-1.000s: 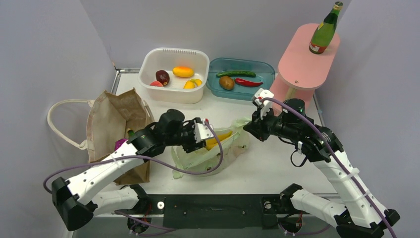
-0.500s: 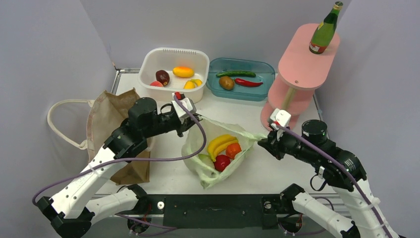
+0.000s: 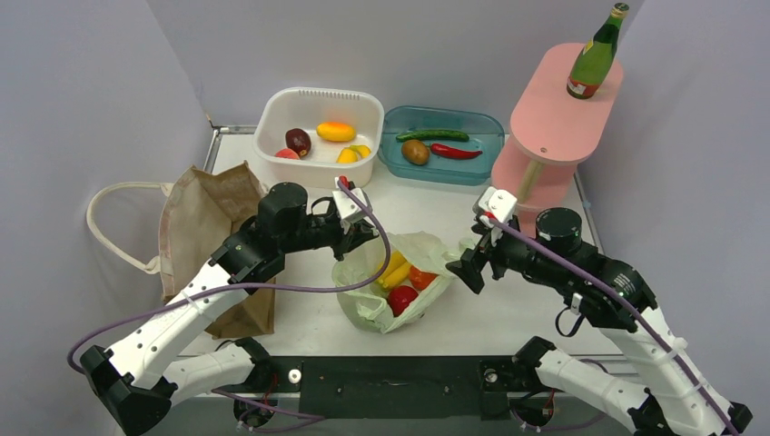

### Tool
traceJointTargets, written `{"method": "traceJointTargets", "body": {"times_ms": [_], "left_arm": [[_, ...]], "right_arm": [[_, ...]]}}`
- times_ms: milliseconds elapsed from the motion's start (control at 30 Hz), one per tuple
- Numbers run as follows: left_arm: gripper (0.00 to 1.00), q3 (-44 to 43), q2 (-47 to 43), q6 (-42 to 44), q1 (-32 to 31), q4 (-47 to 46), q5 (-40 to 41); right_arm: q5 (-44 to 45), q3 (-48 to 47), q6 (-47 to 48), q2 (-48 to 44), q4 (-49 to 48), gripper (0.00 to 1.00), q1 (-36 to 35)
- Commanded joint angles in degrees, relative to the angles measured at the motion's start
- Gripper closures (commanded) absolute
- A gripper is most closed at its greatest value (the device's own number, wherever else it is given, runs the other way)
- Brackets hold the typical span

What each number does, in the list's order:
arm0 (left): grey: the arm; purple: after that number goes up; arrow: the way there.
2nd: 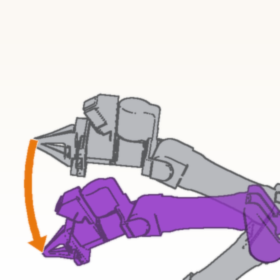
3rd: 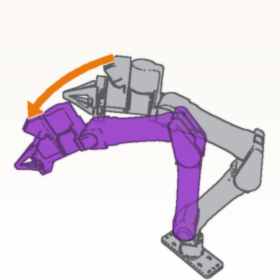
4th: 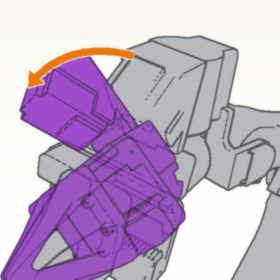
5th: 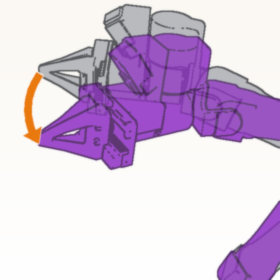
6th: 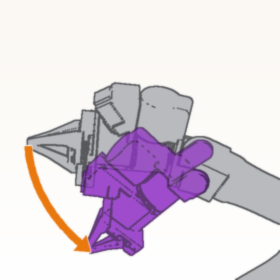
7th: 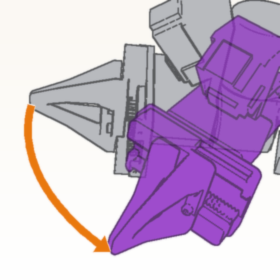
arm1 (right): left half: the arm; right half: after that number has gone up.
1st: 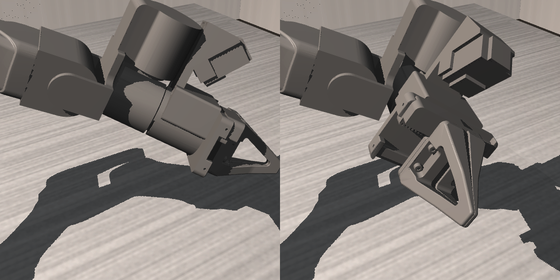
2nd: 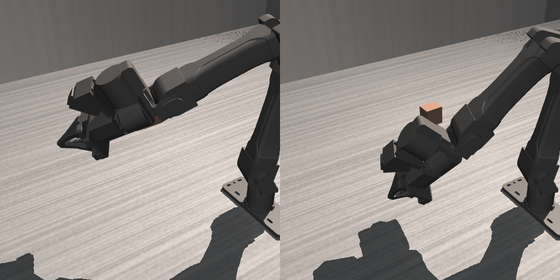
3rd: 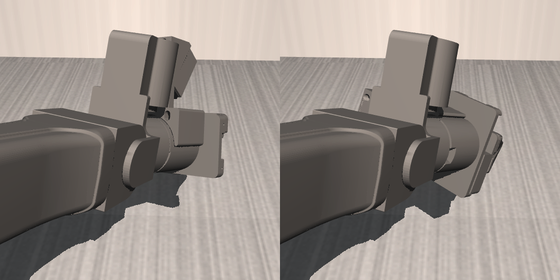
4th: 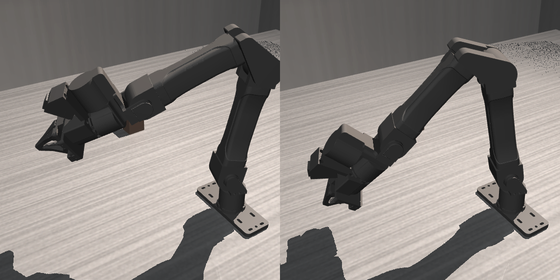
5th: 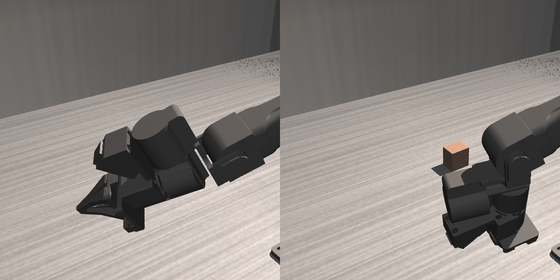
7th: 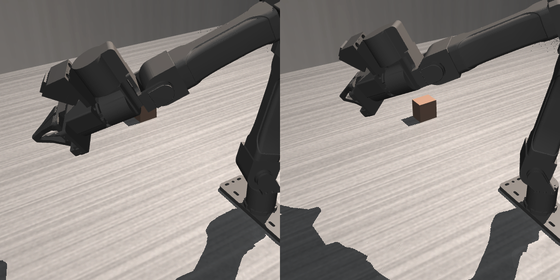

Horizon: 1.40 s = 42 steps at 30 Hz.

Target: Untie the knot of the grocery bags and take out the mixed food

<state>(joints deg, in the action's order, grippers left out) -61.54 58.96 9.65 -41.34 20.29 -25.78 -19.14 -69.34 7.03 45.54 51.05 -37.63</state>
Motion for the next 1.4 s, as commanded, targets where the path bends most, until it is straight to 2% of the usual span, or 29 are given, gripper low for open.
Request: {"method": "traceJointTargets", "body": {"times_ms": [0,33,167,367,500,633,700,733,767,900,933,967,1033,1100,1233,1267,1367], "left_arm": [[1.0,-2.58,0.44,0.71,-0.76,-2.05,-1.43],[1.0,-2.69,0.58,0.72,-0.85,-2.08,-1.4],[1.0,-4.06,0.94,0.06,-0.85,-2.15,-0.99],[1.0,-5.27,0.52,0.87,-0.51,-0.77,-1.72],[1.0,-5.93,0.26,1.92,0.96,-0.97,-2.41],[1.0,-6.07,-0.96,7.82,1.32,-0.58,-5.06],[1.0,-6.6,-1.07,11.02,1.86,-0.6,-4.81],[1.0,-6.85,-0.97,11.59,2.36,-1.04,-4.63],[1.0,-7.79,-0.45,11.48,3.89,-2.52,-5.0],[0.99,-13.05,3.31,14.2,6.43,-1.82,-4.67],[0.94,-13.81,4.18,16.26,6.35,-1.21,-4.04],[0.78,-15.33,4.47,17.19,5.96,0.63,-2.7],[0.61,-17.47,4.52,19.28,4.59,3.37,-0.96],[0.58,-19.14,3.53,20.87,1.79,6.13,-0.78],[0.56,-19.28,0.75,25.28,-11.33,11.56,2.42],[0.57,-18.7,0.62,24.88,-15.77,12.17,3.42],[0.65,-17.3,1.89,23.32,-22.17,12.44,6.53]], "right_arm": [[7.29,-3.09,0.0,0.68,-10.39,0.11,-9.7],[9.1,-2.89,2.02,1.08,-11.35,0.11,-12.44],[10.06,-1.5,5.97,3.42,-14.12,0.1,-16.14],[6.93,5.34,8.64,7.98,-17.43,0.1,-17.81],[9.47,9.07,11.63,9.7,-17.21,0.15,-17.64],[9.46,9.91,10.42,9.91,-16.85,0.46,-12.68],[7.23,8.41,8.07,10.39,-15.18,0.75,-9.13],[5.5,6.93,6.28,10.64,-13.23,0.95,-7.4],[4.63,6.23,5.34,10.76,-12.36,0.99,-6.77],[-4.13,3.67,-7.52,9.2,-11.31,1.0,-5.93],[-6.61,3.94,-14.23,8.95,-13.05,1.0,-6.07],[-7.49,4.98,-17.31,8.56,-14.03,1.0,-6.1],[-8.89,6.73,-23.88,8.43,-16.3,1.0,-5.73],[-9.84,8.74,-27.51,8.4,-17.71,1.0,-4.65],[-11.82,11.89,-32.61,8.85,-20.69,1.0,-1.37],[-11.99,12.14,-32.92,9.24,-20.93,1.0,-0.9],[-13.47,12.5,-34.54,9.99,-21.81,1.0,1.34]]}}
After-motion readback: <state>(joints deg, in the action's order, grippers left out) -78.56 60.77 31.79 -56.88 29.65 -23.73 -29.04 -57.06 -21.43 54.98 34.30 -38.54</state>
